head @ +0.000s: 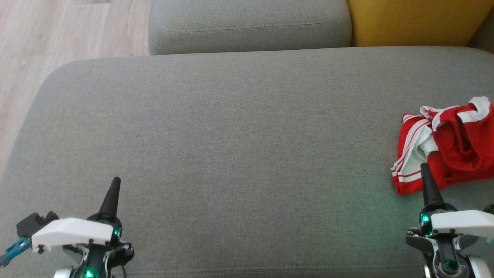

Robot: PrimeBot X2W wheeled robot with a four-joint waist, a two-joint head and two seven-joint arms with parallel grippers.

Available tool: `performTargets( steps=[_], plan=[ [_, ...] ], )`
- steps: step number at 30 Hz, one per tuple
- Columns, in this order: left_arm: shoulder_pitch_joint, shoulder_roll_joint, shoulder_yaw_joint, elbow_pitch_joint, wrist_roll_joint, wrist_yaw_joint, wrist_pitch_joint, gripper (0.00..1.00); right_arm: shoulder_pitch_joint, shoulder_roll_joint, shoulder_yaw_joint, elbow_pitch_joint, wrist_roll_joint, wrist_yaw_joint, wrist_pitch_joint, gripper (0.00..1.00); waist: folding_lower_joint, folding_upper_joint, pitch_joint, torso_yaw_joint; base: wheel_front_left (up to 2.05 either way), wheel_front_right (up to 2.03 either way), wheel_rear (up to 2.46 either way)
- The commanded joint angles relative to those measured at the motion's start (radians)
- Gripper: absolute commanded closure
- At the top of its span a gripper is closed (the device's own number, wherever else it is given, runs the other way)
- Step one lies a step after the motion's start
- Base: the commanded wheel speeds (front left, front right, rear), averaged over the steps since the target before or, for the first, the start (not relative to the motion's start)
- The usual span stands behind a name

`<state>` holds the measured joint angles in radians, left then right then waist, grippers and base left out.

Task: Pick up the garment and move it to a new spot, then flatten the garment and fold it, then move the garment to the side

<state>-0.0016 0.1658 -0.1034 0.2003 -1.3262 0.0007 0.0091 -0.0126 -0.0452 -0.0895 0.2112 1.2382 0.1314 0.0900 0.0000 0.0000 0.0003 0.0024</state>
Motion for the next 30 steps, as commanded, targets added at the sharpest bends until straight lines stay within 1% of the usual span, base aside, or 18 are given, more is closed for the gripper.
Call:
performTargets(
  steps=[1,30],
  plan=[
    [-0.062,0.0,0.049,-0.023,-0.028,-0.015,0.009,1.0,-0.057,-0.014,0.01,-0.026,0.038,-0.001,0.006,1.0,0.0,0.0,0.0,0.0,0.0,0.0,0.0],
    [-0.103,-0.097,0.191,0.042,-0.288,-0.127,0.085,1.0,-0.093,-0.014,-0.012,0.031,0.366,-0.001,0.014,1.0,0.0,0.0,0.003,-0.002,0.0,0.0,0.0]
  ],
)
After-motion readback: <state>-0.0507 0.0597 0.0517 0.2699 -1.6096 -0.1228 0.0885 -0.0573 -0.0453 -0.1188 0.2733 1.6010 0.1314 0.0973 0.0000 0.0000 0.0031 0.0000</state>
